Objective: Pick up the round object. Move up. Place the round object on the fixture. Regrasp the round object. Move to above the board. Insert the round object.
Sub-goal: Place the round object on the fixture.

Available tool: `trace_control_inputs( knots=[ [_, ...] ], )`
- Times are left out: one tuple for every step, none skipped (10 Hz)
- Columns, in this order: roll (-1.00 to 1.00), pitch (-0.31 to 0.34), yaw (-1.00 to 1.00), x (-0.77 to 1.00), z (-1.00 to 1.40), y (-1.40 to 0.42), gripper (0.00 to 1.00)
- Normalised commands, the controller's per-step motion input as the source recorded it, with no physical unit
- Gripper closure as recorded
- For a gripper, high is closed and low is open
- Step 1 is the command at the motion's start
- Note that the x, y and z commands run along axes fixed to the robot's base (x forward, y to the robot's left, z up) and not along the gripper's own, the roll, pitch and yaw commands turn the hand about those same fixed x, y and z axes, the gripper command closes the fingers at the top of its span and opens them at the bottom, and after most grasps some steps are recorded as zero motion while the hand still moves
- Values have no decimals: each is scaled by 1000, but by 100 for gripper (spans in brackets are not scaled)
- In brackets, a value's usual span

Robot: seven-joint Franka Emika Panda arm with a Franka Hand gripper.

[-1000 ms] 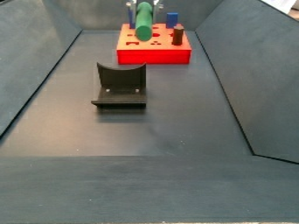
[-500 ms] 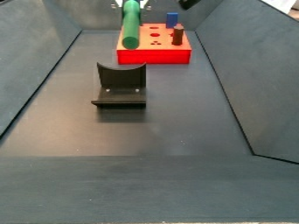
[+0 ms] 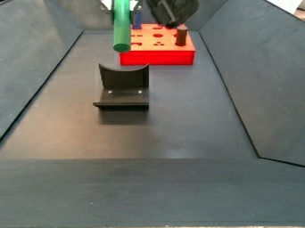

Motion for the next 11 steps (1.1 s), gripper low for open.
trace_control_inputs(
  knots=[
    [-208, 34, -115, 39, -2, 29, 100],
    [-1000, 124, -105, 116, -1000, 129, 100],
    [-1000, 107, -114, 124, -1000, 137, 100],
    [-1000, 133, -132, 136, -1000, 136, 100],
    [-906, 138, -136, 145, -1000, 133, 100],
    [-634, 107, -149, 156, -1000, 139, 100],
    [-467, 81, -157, 163, -1000, 142, 100],
    [-308, 63, -158, 172, -1000, 138, 100],
    [-204, 28, -149, 180, -1000, 131, 100],
    [-177, 9, -139, 154, -837, 116, 100],
    [-167, -8, -128, 127, -642, 93, 100]
  ],
)
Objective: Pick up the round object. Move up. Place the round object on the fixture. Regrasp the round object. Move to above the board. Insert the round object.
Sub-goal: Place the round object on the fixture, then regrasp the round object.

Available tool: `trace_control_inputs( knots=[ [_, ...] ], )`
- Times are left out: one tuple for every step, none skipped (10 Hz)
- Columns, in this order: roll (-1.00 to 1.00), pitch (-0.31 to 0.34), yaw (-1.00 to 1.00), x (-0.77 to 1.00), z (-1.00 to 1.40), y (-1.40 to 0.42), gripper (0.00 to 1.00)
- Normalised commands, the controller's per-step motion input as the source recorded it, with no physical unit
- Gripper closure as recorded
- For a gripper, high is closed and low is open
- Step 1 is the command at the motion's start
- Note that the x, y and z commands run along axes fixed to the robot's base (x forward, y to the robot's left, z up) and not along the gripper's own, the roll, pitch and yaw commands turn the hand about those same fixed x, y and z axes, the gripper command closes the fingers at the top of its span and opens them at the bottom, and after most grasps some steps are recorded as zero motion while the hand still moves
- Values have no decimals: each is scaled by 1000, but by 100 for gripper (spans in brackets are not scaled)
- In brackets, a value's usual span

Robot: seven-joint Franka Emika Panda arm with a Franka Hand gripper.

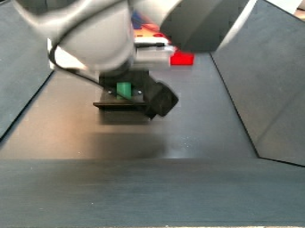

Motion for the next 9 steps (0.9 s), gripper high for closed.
trace_control_inputs(
  knots=[
    [-156, -21, -110, 107, -466, 71, 100],
    [-144, -37, -89, 84, -271, 57, 100],
    [-131, -39, -74, 65, -219, 35, 100],
    [-125, -42, -68, 65, -218, 35, 100],
    [-125, -42, -56, 65, -219, 35, 100],
    [0, 0, 0, 0, 0, 0, 0],
    [21, 24, -85, 0, 1000, 0, 0],
    [23, 29, -77, -8, 1000, 2, 0],
    [39, 29, -56, -24, 1000, 4, 0]
  ],
)
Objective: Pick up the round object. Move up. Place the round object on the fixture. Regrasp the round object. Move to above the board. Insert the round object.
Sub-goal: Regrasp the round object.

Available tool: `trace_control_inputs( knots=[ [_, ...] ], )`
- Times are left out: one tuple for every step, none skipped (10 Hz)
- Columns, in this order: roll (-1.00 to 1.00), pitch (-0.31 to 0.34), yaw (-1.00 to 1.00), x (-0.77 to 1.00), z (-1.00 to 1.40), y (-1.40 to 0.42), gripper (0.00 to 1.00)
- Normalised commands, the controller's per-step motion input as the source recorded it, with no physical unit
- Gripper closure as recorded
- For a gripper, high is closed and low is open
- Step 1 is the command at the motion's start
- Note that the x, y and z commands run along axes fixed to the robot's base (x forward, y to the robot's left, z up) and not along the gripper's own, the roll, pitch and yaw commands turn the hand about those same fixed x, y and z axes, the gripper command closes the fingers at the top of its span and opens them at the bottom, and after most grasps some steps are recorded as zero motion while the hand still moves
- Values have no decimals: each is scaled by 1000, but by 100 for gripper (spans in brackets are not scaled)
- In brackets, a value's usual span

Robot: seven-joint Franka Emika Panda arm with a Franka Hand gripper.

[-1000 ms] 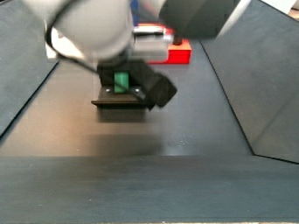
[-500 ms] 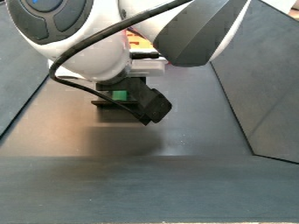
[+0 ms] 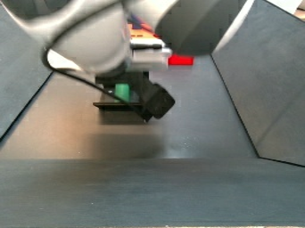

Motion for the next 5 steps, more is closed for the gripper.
trace_control_inputs(
  knots=[
    [54, 23, -43, -28, 1000, 2, 0],
    [60, 24, -35, -35, 1000, 1, 0],
    [63, 28, -26, -37, 891, 6, 0],
    [63, 33, -25, -37, 773, 4, 0],
    [62, 47, -17, -29, 482, 6, 0]
  ],
)
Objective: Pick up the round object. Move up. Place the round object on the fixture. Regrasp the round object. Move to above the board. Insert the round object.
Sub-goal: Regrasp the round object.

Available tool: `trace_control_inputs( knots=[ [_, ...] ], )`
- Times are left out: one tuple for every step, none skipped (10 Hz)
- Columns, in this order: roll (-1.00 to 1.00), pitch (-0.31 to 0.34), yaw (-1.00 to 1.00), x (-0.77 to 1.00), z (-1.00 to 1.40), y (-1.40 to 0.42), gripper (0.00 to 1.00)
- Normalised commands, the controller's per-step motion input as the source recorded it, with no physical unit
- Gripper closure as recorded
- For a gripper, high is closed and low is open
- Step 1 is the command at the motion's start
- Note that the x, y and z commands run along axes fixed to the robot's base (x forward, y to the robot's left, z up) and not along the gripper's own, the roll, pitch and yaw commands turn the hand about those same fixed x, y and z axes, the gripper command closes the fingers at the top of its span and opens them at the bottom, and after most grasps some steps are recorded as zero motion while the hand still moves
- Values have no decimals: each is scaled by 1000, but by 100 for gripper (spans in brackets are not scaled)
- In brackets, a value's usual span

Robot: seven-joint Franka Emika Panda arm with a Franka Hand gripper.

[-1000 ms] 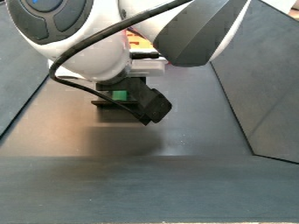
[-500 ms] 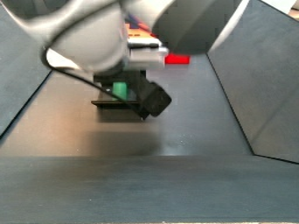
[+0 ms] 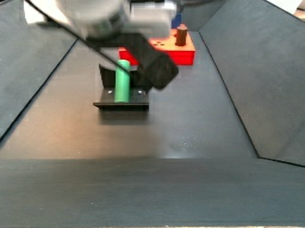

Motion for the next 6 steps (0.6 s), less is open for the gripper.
trace_control_inputs(
  knots=[
    [56, 50, -18, -24, 302, 4, 0],
    [1000, 52, 30, -116, 951, -877, 0],
    [1000, 51, 30, -109, 821, -863, 0],
    [1000, 38, 29, -118, 631, -707, 0],
    [1000, 31, 28, -118, 439, -552, 0],
    [1000, 28, 27, -92, 230, -391, 0]
  ],
)
